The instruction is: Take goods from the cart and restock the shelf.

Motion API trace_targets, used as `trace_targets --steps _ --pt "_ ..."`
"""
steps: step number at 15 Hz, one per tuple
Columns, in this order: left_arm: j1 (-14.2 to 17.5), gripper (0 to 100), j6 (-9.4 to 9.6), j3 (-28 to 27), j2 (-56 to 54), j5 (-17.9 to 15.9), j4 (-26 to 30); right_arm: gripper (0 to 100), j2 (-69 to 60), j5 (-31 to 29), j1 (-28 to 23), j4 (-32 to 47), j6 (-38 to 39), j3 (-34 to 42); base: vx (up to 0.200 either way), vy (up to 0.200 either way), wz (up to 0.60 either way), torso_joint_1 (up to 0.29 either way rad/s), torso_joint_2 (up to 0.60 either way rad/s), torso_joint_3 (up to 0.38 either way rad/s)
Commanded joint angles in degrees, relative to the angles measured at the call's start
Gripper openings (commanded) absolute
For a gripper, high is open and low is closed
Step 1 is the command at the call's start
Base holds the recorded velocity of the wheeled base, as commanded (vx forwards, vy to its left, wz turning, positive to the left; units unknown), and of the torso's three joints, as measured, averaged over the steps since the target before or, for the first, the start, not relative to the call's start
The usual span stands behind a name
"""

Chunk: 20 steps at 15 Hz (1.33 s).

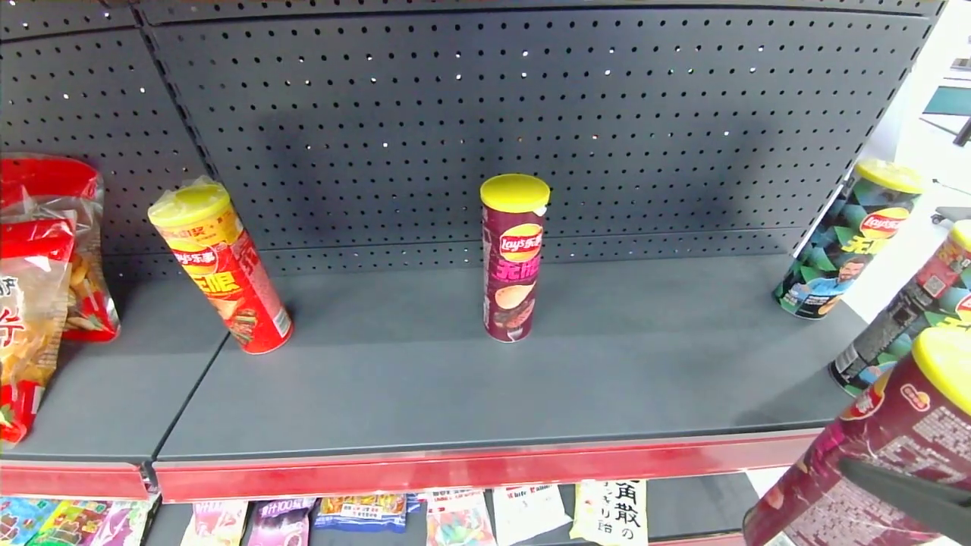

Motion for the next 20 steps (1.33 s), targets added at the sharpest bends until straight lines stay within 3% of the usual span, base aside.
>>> trace_targets --steps 1,2,3,4,6,7,8,9,10,17,20 --pt "0.07 100 0.19 -2.48 0.2 -2.67 -0.27 0 -0.28 0.01 0.2 -0.13 -0.02 -0.46 0.0 0.0 0.0 0.0 0.0 0.0" --pt "-1.07 100 -1.39 -13.38 8.64 -3.81 -0.18 0 -0.11 0.19 0.28 -0.13 -0.02 -0.37 0.0 0.0 0.0 0.0 0.0 0.0" --pt "-1.87 100 -4.12 -21.2 16.46 -4.16 -0.18 0 0.42 0.19 0.28 -0.22 -0.2 -0.46 0.0 0.0 0.0 0.0 0.0 0.0" --pt "-3.8 100 -4.82 -28.76 23.84 -6.8 -0.18 0 0.51 0.19 0.28 -0.13 -0.11 -0.28 0.0 0.0 0.0 0.0 0.0 0.0" --pt "-7.31 100 -0.42 -37.11 38.25 -16.12 -0.45 0 2.53 -0.34 0.2 -0.22 -0.28 -1.69 0.0 0.0 0.0 0.0 0.0 0.0" --pt "-7.49 100 -0.25 -37.28 38.78 -16.47 -0.45 0 2.62 -0.34 0.28 -0.22 -0.28 -1.78 0.0 0.0 0.0 0.0 0.0 0.0" --pt "-12.5 100 1.42 -41.33 52.23 -27.63 -0.71 0 4.46 -2.1 0.11 -0.22 -0.28 -3.8 0.0 0.0 0.0 0.0 0.0 0.0" --pt "-13.73 100 2.3 -42.47 56.54 -30.44 -1.24 0 5.08 -2.98 0.02 -0.22 -0.28 -4.24 0.0 0.0 0.0 0.0 0.0 0.0" --pt "-16.98 100 4.32 -44.31 63.92 -33.43 -4.14 0 5.08 -3.77 0.11 -0.22 -0.28 -4.59 0.0 0.0 0.0 0.0 0.0 0.0" --pt "-25.6 100 5.9 -51.26 90.81 -33.78 -22.95 0 4.81 -3.94 -0.07 -0.22 -0.11 -5.03 0.0 0.0 0.0 0.0 0.0 0.0" --pt "-27.09 100 7.31 -56.53 96.53 -33.7 -24.53 0 4.38 -4.03 -0.16 -0.22 -0.02 -4.76 0.0 0.0 0.0 0.0 0.0 0.0"
